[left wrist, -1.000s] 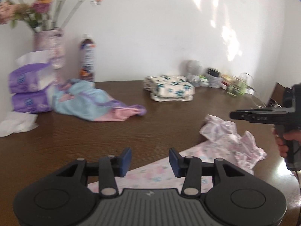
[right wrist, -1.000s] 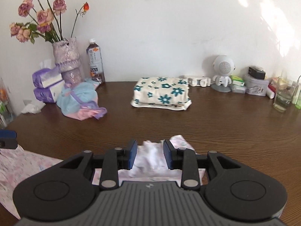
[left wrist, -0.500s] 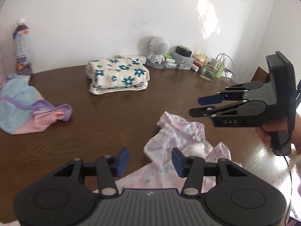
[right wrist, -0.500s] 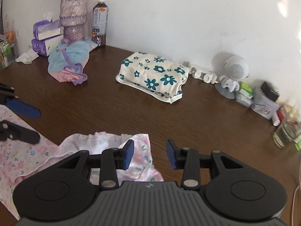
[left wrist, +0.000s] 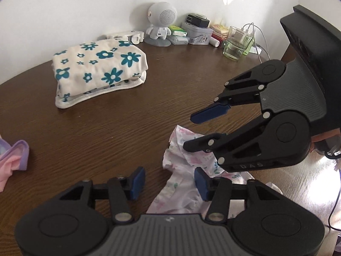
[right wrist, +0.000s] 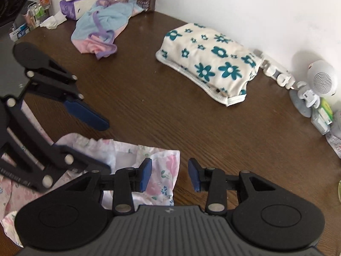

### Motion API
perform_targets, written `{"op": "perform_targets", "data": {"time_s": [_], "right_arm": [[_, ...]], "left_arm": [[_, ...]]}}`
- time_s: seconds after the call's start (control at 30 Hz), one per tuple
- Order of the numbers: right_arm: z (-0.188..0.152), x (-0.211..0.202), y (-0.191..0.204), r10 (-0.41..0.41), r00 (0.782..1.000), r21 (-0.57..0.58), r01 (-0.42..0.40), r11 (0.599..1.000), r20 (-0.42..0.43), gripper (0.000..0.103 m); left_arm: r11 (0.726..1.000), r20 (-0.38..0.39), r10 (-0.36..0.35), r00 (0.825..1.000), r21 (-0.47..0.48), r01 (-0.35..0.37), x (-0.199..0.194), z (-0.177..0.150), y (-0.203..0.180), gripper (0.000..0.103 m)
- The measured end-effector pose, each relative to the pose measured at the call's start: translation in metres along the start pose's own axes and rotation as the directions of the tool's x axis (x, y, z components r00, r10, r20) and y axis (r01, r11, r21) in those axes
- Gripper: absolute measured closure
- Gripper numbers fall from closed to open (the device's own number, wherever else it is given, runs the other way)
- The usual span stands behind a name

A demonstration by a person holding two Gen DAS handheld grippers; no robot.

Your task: Fold clothes

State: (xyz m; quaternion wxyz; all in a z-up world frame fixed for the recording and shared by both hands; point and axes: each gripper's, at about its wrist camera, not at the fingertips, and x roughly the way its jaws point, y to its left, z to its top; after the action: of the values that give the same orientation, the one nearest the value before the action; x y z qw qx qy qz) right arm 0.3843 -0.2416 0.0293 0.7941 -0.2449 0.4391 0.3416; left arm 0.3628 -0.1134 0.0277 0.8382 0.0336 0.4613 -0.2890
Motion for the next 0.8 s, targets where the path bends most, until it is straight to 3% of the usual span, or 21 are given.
{"op": "perform_targets", "data": {"time_s": [0.03, 0.1, 0.23, 0.33, 0.43, 0.53, 0.6, 0.73, 0.8], "right_arm": [[-0.002, -0.001, -0.001, 0.013, 1.0, 0.004, -0.013, 1.0, 0.006, 0.07], [-0.005, -0.003, -0.001, 0.031, 0.999, 0.008, -0.031, 0.999, 0.023, 0.099], [-0.018, -0.021, 0.015, -0.008, 0.997, -0.08, 0.014, 0.997, 0.077, 0.1], [-0.031, -0.034, 0.03, -0.034, 0.996, -0.179, 0.048, 0.983, 0.079, 0.1], [-0.045, -0.048, 0.045, -0.06, 0.995, -0.276, 0.081, 0.958, 0.083, 0.098], [-0.055, -0.059, 0.056, -0.112, 0.99, -0.348, 0.136, 0.927, 0.089, 0.092], [-0.056, -0.066, 0.058, -0.136, 0.984, -0.363, 0.168, 0.916, 0.112, 0.079], [-0.056, -0.081, 0.065, -0.182, 0.97, -0.419, 0.234, 0.877, 0.161, 0.068], [-0.058, -0.086, 0.075, -0.21, 0.961, -0.481, 0.271, 0.834, 0.178, 0.065]], "left_arm": [[1.0, -0.001, -0.019, 1.0, -0.002, 0.019, 0.001, 0.0, 0.002, 0.08], [0.999, 0.0, -0.052, 0.999, 0.005, 0.052, 0.002, 0.0, 0.003, 0.094], [0.979, 0.045, -0.005, 0.999, 0.206, -0.005, -0.005, -0.019, -0.025, 0.1], [0.928, 0.091, 0.034, 0.995, 0.366, -0.065, -0.01, -0.036, -0.049, 0.1], [0.849, 0.142, 0.063, 0.988, 0.513, -0.128, -0.015, -0.053, -0.073, 0.1], [0.742, 0.198, 0.084, 0.977, 0.641, -0.193, -0.02, -0.07, -0.097, 0.1], [0.665, 0.227, 0.09, 0.97, 0.711, -0.228, -0.022, -0.081, -0.112, 0.1], [0.549, 0.227, 0.116, 0.967, 0.796, -0.253, -0.013, -0.098, -0.128, 0.1], [0.513, 0.226, 0.129, 0.966, 0.818, -0.26, -0.008, -0.101, -0.131, 0.1]]}}
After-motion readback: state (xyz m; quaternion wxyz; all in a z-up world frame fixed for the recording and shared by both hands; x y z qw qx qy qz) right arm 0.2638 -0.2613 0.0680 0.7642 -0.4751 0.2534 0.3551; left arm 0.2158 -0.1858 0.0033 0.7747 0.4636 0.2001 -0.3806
